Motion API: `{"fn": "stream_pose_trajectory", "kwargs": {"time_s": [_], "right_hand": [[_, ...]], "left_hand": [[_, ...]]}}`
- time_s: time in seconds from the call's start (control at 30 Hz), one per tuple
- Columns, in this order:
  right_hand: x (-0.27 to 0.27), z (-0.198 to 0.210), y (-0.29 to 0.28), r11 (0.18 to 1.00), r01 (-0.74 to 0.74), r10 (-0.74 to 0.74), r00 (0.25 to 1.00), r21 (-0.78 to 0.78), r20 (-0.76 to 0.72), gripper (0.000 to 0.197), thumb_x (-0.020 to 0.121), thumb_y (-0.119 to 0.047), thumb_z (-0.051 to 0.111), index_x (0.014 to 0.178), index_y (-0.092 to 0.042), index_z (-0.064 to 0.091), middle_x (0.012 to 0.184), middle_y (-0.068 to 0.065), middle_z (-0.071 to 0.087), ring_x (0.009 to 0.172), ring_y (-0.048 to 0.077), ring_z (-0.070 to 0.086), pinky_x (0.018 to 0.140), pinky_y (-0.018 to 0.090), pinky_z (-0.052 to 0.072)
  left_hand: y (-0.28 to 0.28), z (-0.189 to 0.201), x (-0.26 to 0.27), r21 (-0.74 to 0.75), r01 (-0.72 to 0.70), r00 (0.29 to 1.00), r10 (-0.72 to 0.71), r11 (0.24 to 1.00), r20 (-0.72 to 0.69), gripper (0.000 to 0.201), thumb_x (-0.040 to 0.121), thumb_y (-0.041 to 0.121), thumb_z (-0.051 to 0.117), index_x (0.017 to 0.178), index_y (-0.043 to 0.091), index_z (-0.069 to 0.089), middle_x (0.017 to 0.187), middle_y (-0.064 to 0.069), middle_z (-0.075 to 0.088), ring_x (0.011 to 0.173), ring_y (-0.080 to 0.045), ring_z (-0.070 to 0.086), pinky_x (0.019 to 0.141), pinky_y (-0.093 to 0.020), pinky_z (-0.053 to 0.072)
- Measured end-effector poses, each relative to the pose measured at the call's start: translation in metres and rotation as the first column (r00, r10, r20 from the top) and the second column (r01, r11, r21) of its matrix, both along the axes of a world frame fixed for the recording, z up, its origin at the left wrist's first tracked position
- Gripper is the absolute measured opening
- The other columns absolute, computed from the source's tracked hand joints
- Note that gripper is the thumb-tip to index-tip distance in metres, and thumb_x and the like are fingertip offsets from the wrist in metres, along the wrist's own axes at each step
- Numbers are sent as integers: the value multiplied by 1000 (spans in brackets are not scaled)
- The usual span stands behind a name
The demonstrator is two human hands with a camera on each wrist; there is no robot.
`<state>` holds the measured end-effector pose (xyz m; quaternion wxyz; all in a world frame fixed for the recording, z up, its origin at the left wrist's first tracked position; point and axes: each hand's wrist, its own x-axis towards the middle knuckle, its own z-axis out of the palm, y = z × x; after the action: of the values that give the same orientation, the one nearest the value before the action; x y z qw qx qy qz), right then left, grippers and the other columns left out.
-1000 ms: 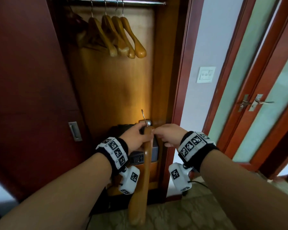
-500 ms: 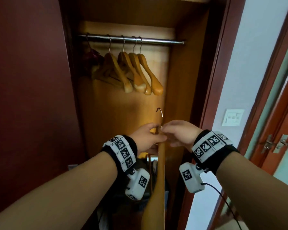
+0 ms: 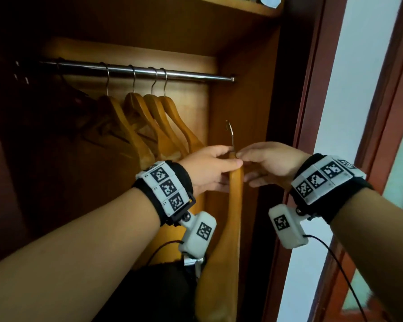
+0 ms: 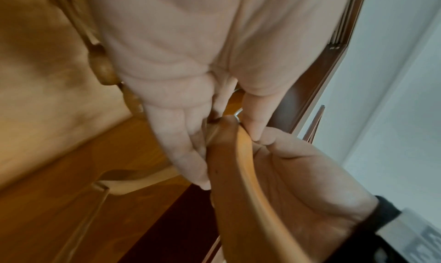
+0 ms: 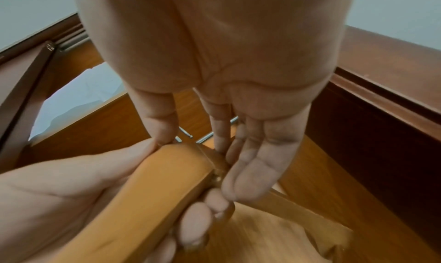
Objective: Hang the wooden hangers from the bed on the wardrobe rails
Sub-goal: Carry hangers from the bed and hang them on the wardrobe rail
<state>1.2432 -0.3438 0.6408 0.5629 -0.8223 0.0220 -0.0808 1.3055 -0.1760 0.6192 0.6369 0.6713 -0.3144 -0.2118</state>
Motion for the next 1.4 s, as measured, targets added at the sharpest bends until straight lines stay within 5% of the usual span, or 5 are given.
{"fn": "stream_pose_trajectory", "kwargs": {"time_s": [0.4,0.73,0.87,1.07,1.4], "right_hand": [[81,83,-24,996,-54,31,957,72,289,26,95,-25,60,118,-13,57,101,12,66,81,24,67,66,34,54],[135,112,-15,950,-109,213,912,-291,351,78,57,-46,76,127,-22,51,97,8,73,82,30,72,77,52,59],[149,116,-9,922,-157,266,921,-354,285,69,79,-27,75,138,-25,40,103,13,70,73,28,67,65,41,58],[171,120,10,937,-263,314,922,-232,226,87,81,-7,72,147,-41,24,107,23,68,94,45,69,80,66,53],[208,106,28,958,-287,272,900,-7,342,87,85,14,62,148,-33,25,100,28,65,72,34,67,81,63,54]], "left_hand": [[-41,105,65,-144,-147,976,167,979,137,26,100,14,60,123,22,50,114,-16,72,91,-24,73,68,-33,62],[-44,144,124,-197,-342,915,373,919,155,33,96,23,66,127,14,57,104,-7,74,82,-15,73,66,-32,58],[-33,151,141,-167,-380,894,407,910,188,43,99,22,63,135,3,52,79,-4,73,67,-16,71,61,-32,56],[-12,165,164,-150,-414,876,438,898,204,34,98,26,64,125,7,61,88,-8,75,85,-25,74,80,-39,58],[5,165,196,-109,-419,891,431,901,142,41,92,17,72,129,10,57,106,-14,76,99,-28,74,92,-45,58]]}}
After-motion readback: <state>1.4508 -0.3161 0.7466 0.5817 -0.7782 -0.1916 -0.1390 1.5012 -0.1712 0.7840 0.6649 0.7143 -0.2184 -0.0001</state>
